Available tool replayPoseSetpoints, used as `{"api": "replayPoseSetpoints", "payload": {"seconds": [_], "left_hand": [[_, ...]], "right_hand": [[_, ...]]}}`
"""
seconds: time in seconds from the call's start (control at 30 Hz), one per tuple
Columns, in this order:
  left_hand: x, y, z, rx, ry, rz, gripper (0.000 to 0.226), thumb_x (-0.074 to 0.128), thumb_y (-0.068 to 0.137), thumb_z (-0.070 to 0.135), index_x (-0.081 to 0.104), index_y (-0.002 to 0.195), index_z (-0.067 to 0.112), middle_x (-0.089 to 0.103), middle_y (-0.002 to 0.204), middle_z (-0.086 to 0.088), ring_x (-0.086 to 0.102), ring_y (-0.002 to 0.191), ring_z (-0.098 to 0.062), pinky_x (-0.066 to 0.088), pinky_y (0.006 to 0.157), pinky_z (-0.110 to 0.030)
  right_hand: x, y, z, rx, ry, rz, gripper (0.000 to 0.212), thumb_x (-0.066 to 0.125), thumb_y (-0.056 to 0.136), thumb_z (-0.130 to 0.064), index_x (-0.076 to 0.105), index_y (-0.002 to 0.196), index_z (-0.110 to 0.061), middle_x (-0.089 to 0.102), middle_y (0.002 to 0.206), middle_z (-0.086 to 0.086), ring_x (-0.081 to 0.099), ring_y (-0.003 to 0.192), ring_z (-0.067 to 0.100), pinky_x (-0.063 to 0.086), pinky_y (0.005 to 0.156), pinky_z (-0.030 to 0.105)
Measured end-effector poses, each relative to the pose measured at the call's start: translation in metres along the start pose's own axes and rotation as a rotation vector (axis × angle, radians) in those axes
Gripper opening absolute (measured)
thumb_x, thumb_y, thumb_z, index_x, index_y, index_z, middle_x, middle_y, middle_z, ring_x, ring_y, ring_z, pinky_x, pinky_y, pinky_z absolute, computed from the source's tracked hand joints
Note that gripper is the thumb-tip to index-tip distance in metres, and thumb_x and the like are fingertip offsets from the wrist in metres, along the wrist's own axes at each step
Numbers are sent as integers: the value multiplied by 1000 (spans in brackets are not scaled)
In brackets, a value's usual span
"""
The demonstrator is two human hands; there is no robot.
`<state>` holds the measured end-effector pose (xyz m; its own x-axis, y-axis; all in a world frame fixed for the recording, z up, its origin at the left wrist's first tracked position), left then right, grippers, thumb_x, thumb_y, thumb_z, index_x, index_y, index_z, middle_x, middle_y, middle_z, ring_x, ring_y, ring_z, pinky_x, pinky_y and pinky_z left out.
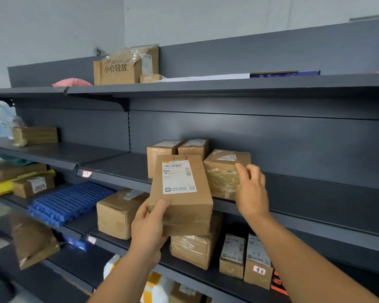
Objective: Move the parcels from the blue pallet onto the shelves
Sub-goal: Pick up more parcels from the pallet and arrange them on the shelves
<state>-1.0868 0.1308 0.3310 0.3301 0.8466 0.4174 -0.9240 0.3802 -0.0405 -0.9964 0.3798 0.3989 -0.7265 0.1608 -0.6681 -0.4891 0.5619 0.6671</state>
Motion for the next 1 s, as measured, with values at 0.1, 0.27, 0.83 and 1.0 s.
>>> {"api": "replayPoseSetpoints", "payload": {"seconds": [0.1, 0.27, 0.83, 1.0], "left_hand": [[-2, 1, -1, 2, -7, 0, 29, 65, 87, 28, 60, 115, 23, 67, 104, 0, 62, 92, -17, 46, 59, -28], [-5, 3, 0, 13, -11, 1, 28, 65, 87, 29, 60, 114, 26, 66, 108, 2, 61, 95, -16, 45, 58, -28], [2, -41, -21, 26, 65, 26, 29, 65, 86, 30, 61, 114, 27, 65, 106, 4, 61, 94, -15, 48, 68, -33], [4, -68, -43, -11, 84, 8, 16, 66, 85, 31, 62, 99, 27, 66, 108, 1, 61, 99, -20, 48, 89, -42]], "right_hand": [[21, 5, -6, -73, -84, -123, 82, 50, 83, 14, 21, 150, -24, 20, 149, -4, 8, 145, 26, 35, 107, 37], [58, 8, -5, -59, -35, -409, 91, 42, 86, 17, -4, 154, -22, -10, 161, -10, -14, 147, 19, 24, 114, 32], [-9, -49, -41, 53, 747, -470, 50, 30, 104, -34, 18, 153, -29, 22, 157, -13, 21, 142, 3, 18, 113, 23], [-45, -113, -43, 31, 998, -579, 38, 45, 100, -30, 28, 111, -62, 43, 98, -55, 42, 93, -35, 36, 75, -5]]}}
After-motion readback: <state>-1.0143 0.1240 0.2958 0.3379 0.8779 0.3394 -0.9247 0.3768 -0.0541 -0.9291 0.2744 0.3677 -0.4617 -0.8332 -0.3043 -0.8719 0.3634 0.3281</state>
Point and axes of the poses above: each hand's wrist, its own y-axis towards the middle knuckle, its own x-axis out of the palm, z = x × y, the point moved 9 cm from there along y, towards the middle knuckle
